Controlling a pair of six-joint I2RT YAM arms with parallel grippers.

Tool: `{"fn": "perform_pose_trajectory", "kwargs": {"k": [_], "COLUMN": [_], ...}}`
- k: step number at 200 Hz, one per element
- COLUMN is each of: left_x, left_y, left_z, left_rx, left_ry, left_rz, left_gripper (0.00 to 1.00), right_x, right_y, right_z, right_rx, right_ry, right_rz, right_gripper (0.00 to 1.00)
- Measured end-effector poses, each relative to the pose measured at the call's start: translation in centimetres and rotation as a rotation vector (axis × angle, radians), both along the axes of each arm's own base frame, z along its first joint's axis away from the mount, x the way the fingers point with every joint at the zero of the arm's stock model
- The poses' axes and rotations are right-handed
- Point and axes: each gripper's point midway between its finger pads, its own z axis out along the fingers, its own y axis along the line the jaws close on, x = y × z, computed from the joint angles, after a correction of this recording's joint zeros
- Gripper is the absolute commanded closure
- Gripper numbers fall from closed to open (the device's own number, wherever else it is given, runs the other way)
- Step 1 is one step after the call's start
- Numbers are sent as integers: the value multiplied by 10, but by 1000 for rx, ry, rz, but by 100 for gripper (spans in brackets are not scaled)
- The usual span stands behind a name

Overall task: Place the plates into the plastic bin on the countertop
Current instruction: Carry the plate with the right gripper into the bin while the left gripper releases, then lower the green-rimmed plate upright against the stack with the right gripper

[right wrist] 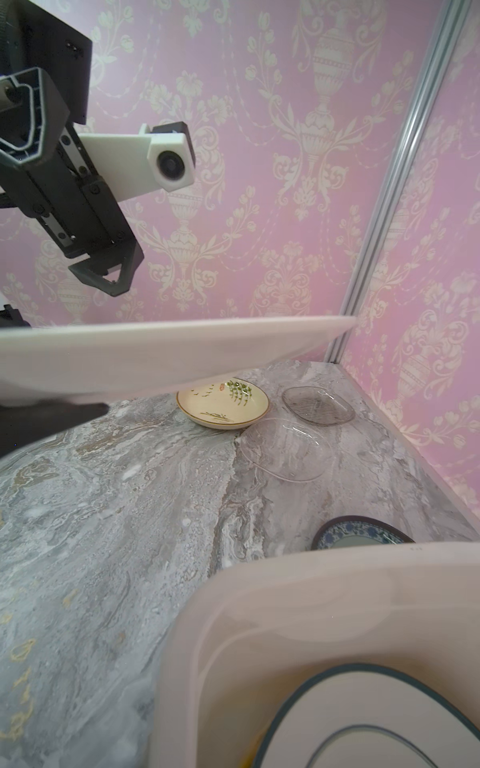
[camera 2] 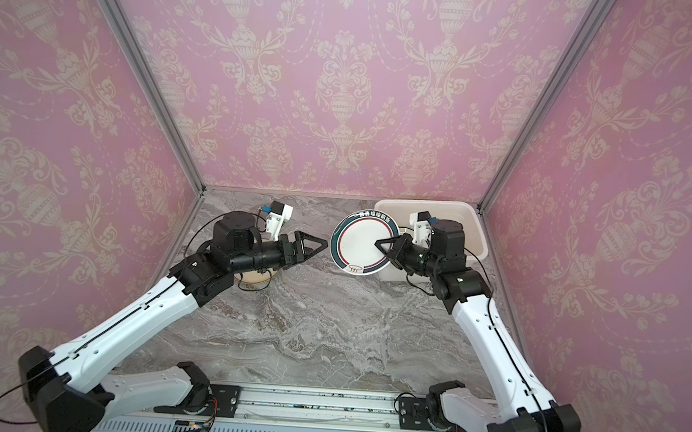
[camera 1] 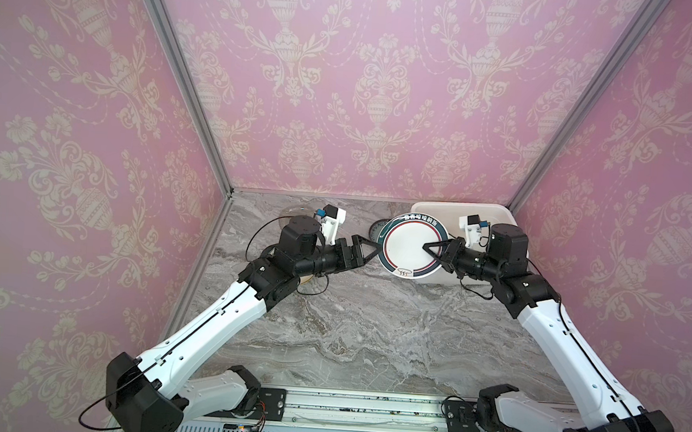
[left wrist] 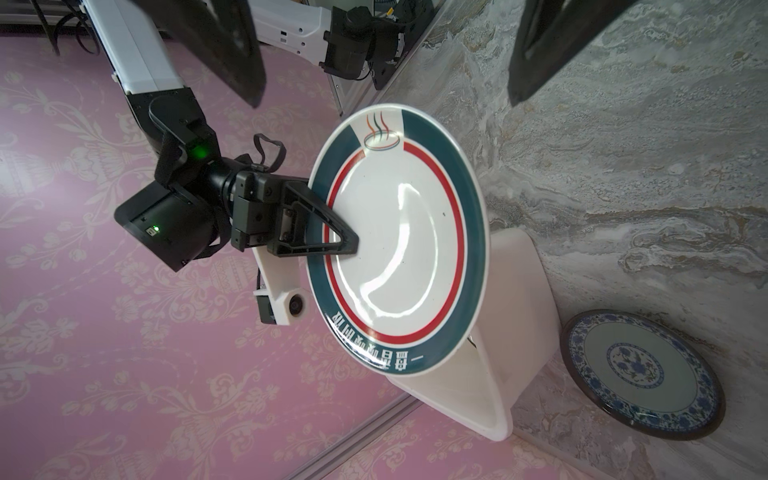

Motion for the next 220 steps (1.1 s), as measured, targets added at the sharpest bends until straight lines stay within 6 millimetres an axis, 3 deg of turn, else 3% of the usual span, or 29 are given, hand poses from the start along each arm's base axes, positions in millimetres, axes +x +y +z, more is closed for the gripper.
{"fn": "perform_pose_trajectory", "kwargs": {"k": [60, 78, 99, 163, 220], "left_x": [3, 6, 11, 33, 45], "left_y": [3, 2, -2, -17, -24], "left_z": [6, 5, 2, -11, -34], "left_rx": [45, 60, 77, 123, 158], "left_ry": [-51, -48, -42, -17, 24], "left_rz": [6, 6, 1, -11, -15], "left_gripper": [6, 6, 6, 6, 6], "right_x": [34, 42, 53, 91, 112], "right_y": [-85, -107, -125, -139, -141], "right_z": [18, 11, -10, -93, -119], "right_rx": [-59, -88, -128, -182, -210], "right_ry": [10, 27, 79, 269, 306], "right_rz": [-261, -323, -372, -387, -360], "right_gripper": [100, 100, 100, 100, 100]}}
